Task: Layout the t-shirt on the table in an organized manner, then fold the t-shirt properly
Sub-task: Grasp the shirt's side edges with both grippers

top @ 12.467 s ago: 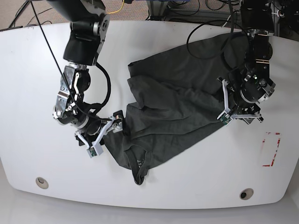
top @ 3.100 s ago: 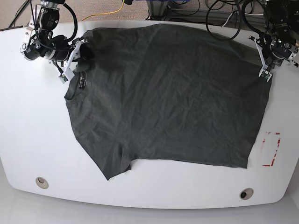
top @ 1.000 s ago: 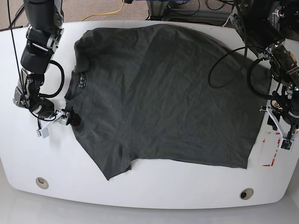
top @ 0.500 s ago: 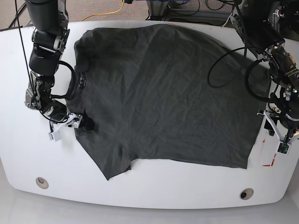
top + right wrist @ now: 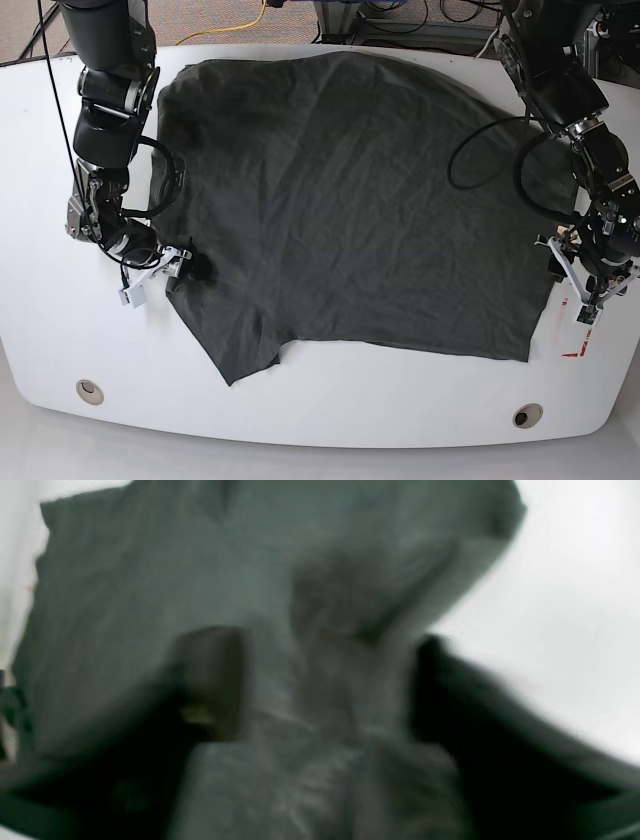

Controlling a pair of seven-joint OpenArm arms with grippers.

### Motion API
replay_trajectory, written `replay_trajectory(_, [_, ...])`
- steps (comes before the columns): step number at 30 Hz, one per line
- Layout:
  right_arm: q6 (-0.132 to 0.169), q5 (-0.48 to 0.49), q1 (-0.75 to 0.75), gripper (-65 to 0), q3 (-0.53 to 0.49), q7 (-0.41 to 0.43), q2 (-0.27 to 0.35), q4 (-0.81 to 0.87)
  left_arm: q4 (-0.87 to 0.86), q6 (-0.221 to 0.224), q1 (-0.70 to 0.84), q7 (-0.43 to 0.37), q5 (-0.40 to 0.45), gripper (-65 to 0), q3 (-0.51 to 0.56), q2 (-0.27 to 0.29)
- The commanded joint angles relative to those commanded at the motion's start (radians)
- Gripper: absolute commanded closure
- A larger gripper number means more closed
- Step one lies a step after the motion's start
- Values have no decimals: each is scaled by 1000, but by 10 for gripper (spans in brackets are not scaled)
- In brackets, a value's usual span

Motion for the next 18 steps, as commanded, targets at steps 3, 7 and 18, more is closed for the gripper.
replay_trajectory(3, [0,-2,2,-59,-2,5,2,-2,-83,87,-37,-80,0,-329,0,0])
replay_trajectory(7, [0,-2,3,-11,-3,2,3,0,-212,170,-86,-146,0,-329,0,0])
replay_trajectory(18, [0,-2,-3,-10,-81,2,3,2,-453,252,-137,-321,0,-329,91,0])
